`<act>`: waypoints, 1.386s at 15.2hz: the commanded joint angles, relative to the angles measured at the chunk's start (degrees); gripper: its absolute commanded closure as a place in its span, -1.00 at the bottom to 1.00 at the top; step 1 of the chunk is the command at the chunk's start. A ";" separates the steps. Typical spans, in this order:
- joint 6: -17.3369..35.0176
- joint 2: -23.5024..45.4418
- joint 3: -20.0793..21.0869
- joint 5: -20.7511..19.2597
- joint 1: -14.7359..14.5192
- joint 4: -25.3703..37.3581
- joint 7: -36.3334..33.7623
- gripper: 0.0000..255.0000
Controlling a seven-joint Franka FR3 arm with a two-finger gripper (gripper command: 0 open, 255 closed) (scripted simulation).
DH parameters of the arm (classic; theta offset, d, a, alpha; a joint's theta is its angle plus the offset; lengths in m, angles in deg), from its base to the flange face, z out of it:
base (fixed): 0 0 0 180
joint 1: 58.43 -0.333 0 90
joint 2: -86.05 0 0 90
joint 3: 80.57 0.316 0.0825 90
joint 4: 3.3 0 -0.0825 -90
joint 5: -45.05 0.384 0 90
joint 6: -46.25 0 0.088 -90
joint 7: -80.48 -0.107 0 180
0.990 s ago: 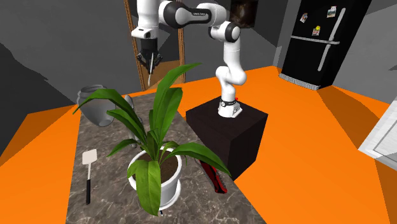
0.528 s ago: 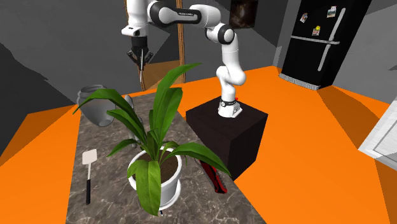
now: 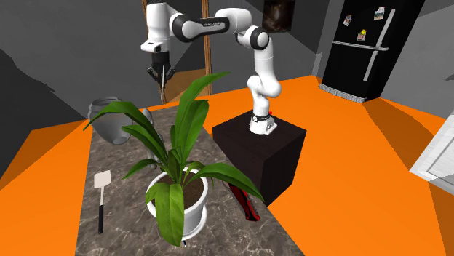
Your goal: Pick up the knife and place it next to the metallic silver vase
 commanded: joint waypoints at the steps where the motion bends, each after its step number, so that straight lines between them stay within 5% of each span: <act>1: 1.78 -0.43 0.02 -0.09 -0.06 -2.19 -0.14 1.00; 21: 17.25 -0.57 0.09 -0.35 -0.16 -17.81 -0.96 1.00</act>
